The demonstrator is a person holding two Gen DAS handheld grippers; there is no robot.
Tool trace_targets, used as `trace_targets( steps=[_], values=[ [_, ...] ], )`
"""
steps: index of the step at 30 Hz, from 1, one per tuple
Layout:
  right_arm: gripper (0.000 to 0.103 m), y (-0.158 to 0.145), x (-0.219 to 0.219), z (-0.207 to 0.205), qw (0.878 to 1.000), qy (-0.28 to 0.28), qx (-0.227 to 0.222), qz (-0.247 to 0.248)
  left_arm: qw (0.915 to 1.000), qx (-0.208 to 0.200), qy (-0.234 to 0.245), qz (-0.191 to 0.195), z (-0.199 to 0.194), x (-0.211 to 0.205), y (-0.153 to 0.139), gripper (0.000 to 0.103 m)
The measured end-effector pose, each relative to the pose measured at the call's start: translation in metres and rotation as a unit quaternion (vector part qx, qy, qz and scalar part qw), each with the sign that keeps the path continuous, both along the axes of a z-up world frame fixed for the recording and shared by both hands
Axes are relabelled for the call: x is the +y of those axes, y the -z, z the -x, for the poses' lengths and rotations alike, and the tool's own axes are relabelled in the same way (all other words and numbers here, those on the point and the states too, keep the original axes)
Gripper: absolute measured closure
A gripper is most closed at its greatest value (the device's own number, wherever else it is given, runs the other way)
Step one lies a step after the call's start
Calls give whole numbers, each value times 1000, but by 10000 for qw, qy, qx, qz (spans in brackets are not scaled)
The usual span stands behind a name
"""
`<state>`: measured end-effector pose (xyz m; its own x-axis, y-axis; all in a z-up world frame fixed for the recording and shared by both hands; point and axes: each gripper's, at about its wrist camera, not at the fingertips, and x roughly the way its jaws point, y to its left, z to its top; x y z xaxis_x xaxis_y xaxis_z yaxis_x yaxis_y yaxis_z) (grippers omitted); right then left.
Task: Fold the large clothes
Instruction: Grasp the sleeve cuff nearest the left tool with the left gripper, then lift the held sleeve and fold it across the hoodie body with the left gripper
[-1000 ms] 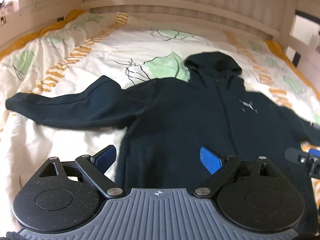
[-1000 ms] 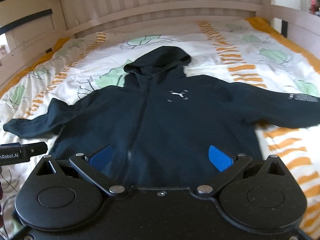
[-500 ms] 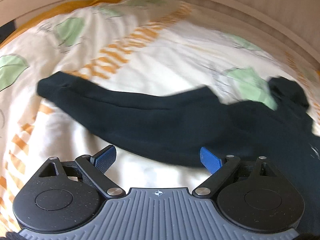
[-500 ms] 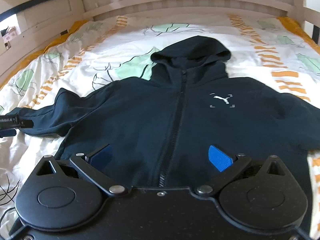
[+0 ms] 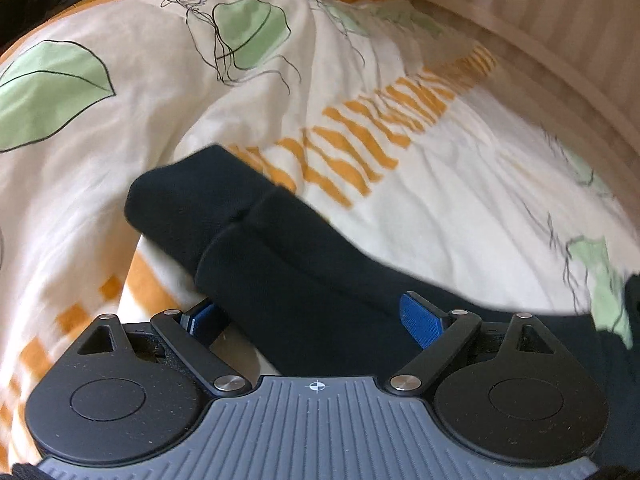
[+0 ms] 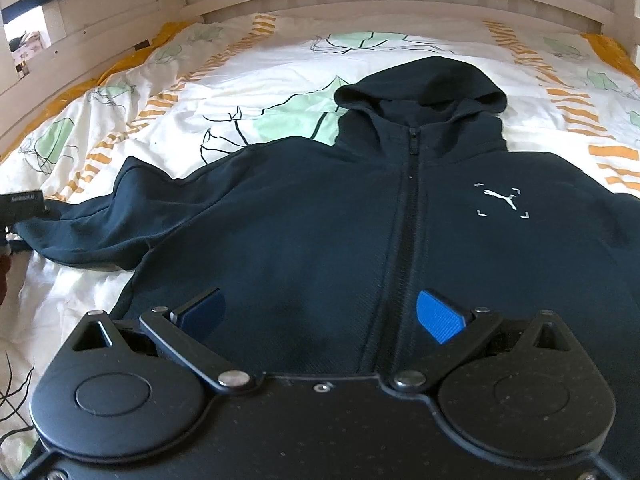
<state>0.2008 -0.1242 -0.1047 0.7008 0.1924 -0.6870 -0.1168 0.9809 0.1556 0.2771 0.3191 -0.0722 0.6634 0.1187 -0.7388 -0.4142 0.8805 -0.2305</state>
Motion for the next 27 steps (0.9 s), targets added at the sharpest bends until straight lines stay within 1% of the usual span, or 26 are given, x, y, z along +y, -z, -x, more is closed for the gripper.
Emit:
trace_targets(
  steps=[1, 2, 3, 4, 5, 6, 7, 8, 9, 10, 12, 13, 16, 22, 24, 26, 27],
  values=[
    [1, 1, 2, -2, 10000, -16, -11, 9, 10000, -66, -13, 30, -3, 2, 0, 26],
    [1, 1, 4, -4, 10000, -36, -22, 14, 10000, -66, -32, 42, -6, 4, 1, 33],
    [1, 1, 6, -5, 10000, -52, -49, 16, 10000, -40, -63, 30, -9, 7, 0, 55],
    [1, 1, 8, -7, 9999, -61, -77, 22, 9999, -48, -97, -11, -10, 9, -1, 86],
    [1, 1, 9, -8, 9999, -76, -107, 23, 9998, -77, -155, -24, -11, 11, -3, 93],
    [2, 1, 11, -11, 9999, -95, -127, 25, 9997, -173, -176, 38, -10, 14, -5, 93],
    [10, 1, 13, -14, 9998, -132, -140, 15, 9994, -297, -152, 94, -10, 16, -8, 95],
    [18, 1, 15, -17, 9997, -201, -153, 3, 9991, -388, -123, 72, -9, 16, -13, 95],
    [36, 2, 18, -22, 9993, -339, -165, -31, 9988, -481, -80, 0, -7, 14, -19, 96],
    [49, 2, 22, -27, 9989, -435, -168, -49, 9982, -591, -6, -92, -6, 11, -26, 96],
    [58, 4, 30, -38, 9986, -504, -154, -28, 9963, -824, 131, -204, 0, 5, -42, 96],
    [60, 5, 35, -44, 9983, -554, -150, -48, 9952, -939, 201, -207, 1, 3, -49, 96],
    [66, 7, 50, -60, 9965, -769, -154, -304, 9909, -1265, 397, -217, 6, -6, -71, 96],
    [66, 15, 83, -84, 9919, -1106, -217, -587, 9811, -1672, 868, -450, 9, -33, -105, 96],
    [66, 24, 94, -93, 9918, -1163, -84, -528, 9775, -1795, 1010, -461, 10, -43, -114, 96],
    [65, 39, 106, -102, 9920, -1218, 169, -296, 9739, -1889, 1191, -410, 12, -55, -124, 96],
    [65, 42, 108, -101, 9919, -1242, 134, -227, 9720, -1923, 1292, -383, 14, -61, -128, 96]
  ],
)
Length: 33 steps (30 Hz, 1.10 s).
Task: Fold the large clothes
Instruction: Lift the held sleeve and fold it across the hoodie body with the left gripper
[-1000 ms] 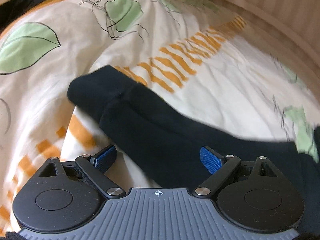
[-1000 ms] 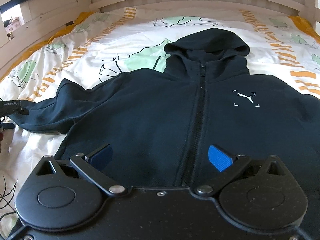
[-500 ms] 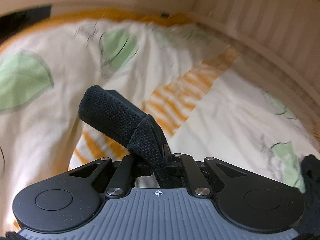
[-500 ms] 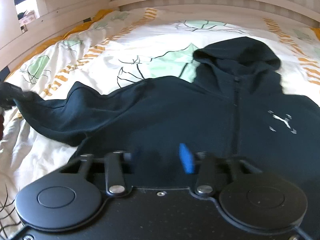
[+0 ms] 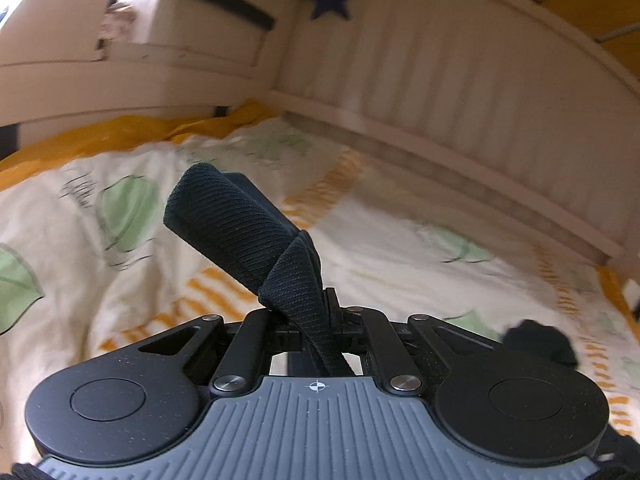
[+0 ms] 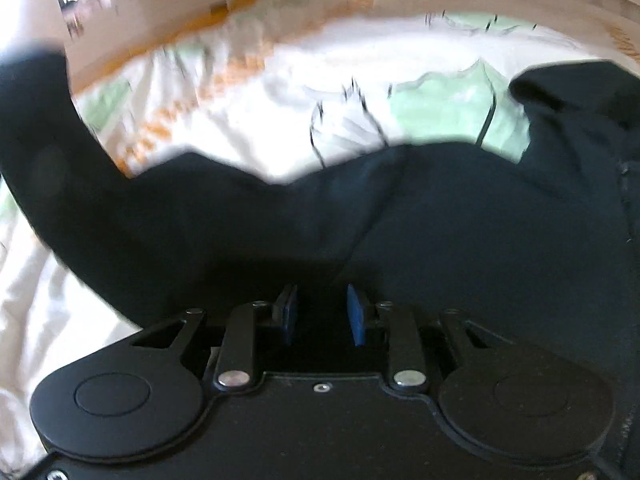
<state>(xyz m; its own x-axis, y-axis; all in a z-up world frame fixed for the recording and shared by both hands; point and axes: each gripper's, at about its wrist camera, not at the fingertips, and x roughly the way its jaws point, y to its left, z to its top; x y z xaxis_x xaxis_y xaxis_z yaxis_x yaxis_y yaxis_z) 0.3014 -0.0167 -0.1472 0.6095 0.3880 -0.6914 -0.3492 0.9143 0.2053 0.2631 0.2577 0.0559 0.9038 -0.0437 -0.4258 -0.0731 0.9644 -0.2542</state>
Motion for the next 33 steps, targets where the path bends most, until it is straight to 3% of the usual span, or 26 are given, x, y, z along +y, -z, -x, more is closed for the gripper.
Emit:
trace_targets(
  steps=[5, 11, 15, 19, 24, 30, 32, 33],
  values=[
    [65, -6, -9, 7, 9994, -252, -217, 36, 9983, -200, 549, 26, 3, -39, -21, 96],
    [61, -37, -68, 33, 9985, 379, -205, -333, 9892, -378, 1418, -24, 6, -108, -39, 96],
    [52, -51, -123, 61, 9954, 862, -215, -353, 9789, -439, 1991, -113, 8, -165, -36, 96],
    [47, -56, -169, 90, 9904, 1342, -204, -255, 9675, -256, 2514, -96, 3, -223, -10, 96],
    [46, -49, -215, 121, 9811, 1927, -84, -125, 9510, 180, 3083, -151, -2, -295, 45, 95],
    [45, -35, -258, 146, 9702, 2405, 178, -257, 9390, 790, 3318, -439, -4, -356, 115, 93],
    [43, -31, -268, 153, 9677, 2492, 236, -302, 9352, 967, 3370, -490, -5, -363, 128, 83],
    [38, -30, -270, 154, 9668, 2521, 255, -317, 9333, 1084, 3381, -533, -6, -366, 137, 70]
  ],
)
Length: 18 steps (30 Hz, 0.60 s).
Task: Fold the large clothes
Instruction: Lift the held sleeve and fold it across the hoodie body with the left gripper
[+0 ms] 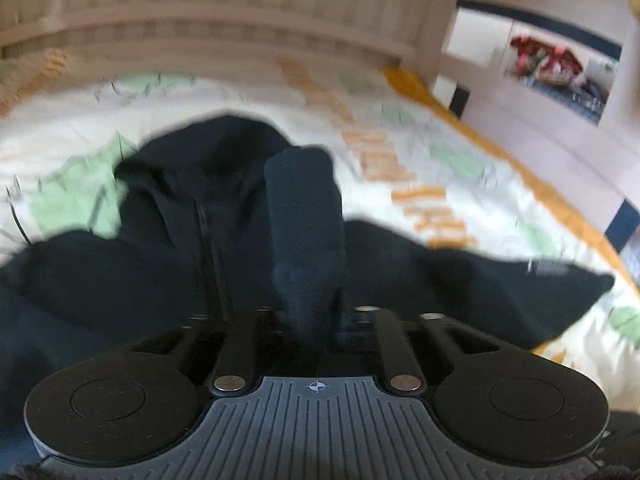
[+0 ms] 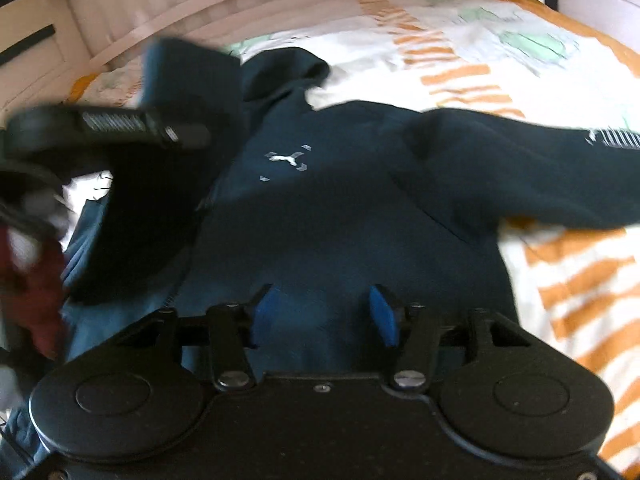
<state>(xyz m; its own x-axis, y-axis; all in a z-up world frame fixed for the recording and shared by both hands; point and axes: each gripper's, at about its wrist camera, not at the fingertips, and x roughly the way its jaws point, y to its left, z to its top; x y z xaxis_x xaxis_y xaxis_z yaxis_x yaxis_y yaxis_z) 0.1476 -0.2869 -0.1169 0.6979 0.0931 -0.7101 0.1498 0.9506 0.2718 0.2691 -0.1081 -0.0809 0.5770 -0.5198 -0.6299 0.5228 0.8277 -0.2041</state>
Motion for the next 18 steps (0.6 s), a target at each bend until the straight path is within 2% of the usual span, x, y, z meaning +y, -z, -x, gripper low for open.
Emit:
trace_targets(
  steps=[1, 2, 3, 4, 7, 14, 16, 18],
  values=[
    [34, 1, -2, 1, 10000, 29, 9, -17, 9999, 64, 18, -80, -1, -5, 3, 58],
    [33, 2, -4, 2, 10000, 50, 15, -36, 9998, 111, 47, -162, 0, -6, 5, 52],
    [33, 3, -6, 4, 10000, 63, 7, -59, 9996, 104, 85, -230, 1, -5, 8, 36],
    [33, 4, -7, 6, 9999, 78, 5, -64, 9996, 47, 143, -256, 11, -8, 6, 26],
    [27, 6, -9, 6, 9999, 119, -3, -23, 9983, -262, 386, -360, 31, -1, -1, 17],
    [26, 7, -7, 5, 9999, 104, 34, 19, 9886, -906, 931, -755, 71, 34, -14, 10],
    [25, 5, -6, 6, 9999, 106, 36, 62, 9875, -1068, 820, -818, 74, 48, -14, 10],
    [25, 3, -5, 4, 9999, 111, 29, 119, 9909, -1040, 455, -723, 68, 68, -12, 10]
  ],
)
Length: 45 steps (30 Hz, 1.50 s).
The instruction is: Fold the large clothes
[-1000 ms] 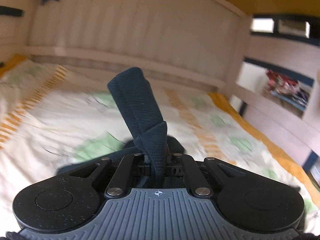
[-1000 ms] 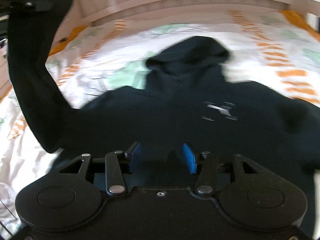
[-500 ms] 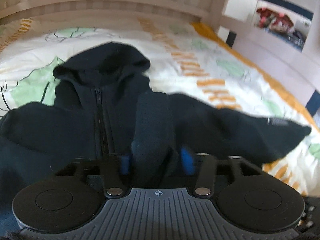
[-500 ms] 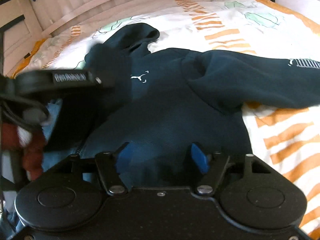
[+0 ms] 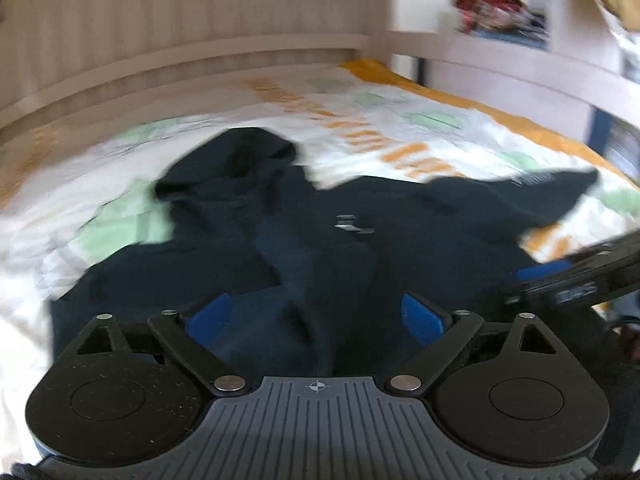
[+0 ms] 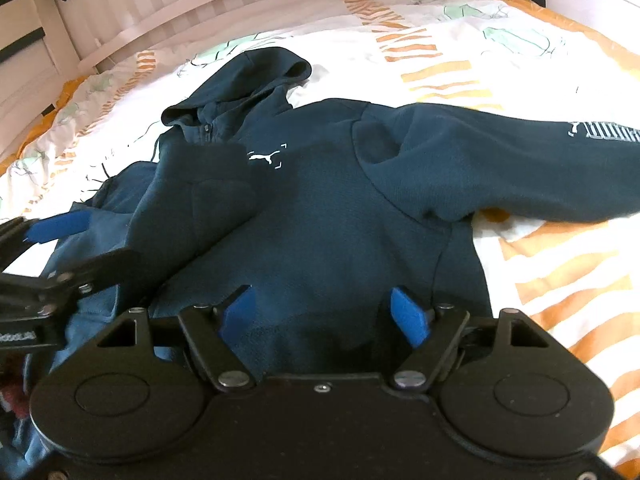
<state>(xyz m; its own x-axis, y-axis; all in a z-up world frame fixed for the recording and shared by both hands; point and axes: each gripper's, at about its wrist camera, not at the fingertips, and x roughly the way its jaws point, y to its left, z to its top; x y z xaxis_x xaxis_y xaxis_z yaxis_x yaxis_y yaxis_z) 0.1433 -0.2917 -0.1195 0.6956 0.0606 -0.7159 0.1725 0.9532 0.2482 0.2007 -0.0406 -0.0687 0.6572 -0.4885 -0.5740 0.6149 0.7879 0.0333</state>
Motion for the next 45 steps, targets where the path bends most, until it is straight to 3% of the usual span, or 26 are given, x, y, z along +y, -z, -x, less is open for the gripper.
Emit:
trace_targets(
  steps=[3, 6, 8, 11, 12, 15, 18, 23, 27, 34, 38, 45],
  values=[
    [25, -6, 4, -3, 9999, -31, -60, 113, 9955, 274, -862, 297, -18, 34, 7, 10],
    [24, -13, 16, -10, 9992, -159, -171, 333, 9826, 516, -1733, 430, -37, 65, 19, 10],
    [21, -19, 27, -15, 9980, -286, -249, 501, 9735, 699, -2171, 179, -52, 78, 31, 10],
    [19, -27, 46, -24, 9959, -494, -367, 667, 9598, 822, -2626, -547, -70, 91, 51, 7],
    [19, -29, 52, -28, 9951, -547, -401, 715, 9567, 858, -2740, -472, -74, 99, 54, 3],
    [16, -35, 74, -41, 9919, -676, -514, 946, 9486, 1068, -2980, -34, -79, 117, 56, 0],
    [14, -35, 100, -58, 9886, -803, -575, 1132, 9507, 892, -2965, -165, -74, 111, 58, 0],
    [14, -18, 143, -86, 9774, -1101, -451, 1747, 9509, 872, -2968, 4, -68, 115, 60, 0],
    [17, -4, 141, -92, 9710, -979, -213, 2172, 9507, 888, -2971, 99, -69, 120, 63, 0],
    [14, -6, 62, -48, 9952, -433, -33, 880, 9508, 874, -2972, 109, -70, 118, 63, 0],
    [14, -1, 42, -18, 9967, -178, 146, 776, 9509, 867, -2970, 102, -69, 118, 63, 0],
    [15, -3, 11, -1, 9990, -301, -223, -230, 9509, 861, -2970, 101, -69, 118, 63, 0]
  ],
)
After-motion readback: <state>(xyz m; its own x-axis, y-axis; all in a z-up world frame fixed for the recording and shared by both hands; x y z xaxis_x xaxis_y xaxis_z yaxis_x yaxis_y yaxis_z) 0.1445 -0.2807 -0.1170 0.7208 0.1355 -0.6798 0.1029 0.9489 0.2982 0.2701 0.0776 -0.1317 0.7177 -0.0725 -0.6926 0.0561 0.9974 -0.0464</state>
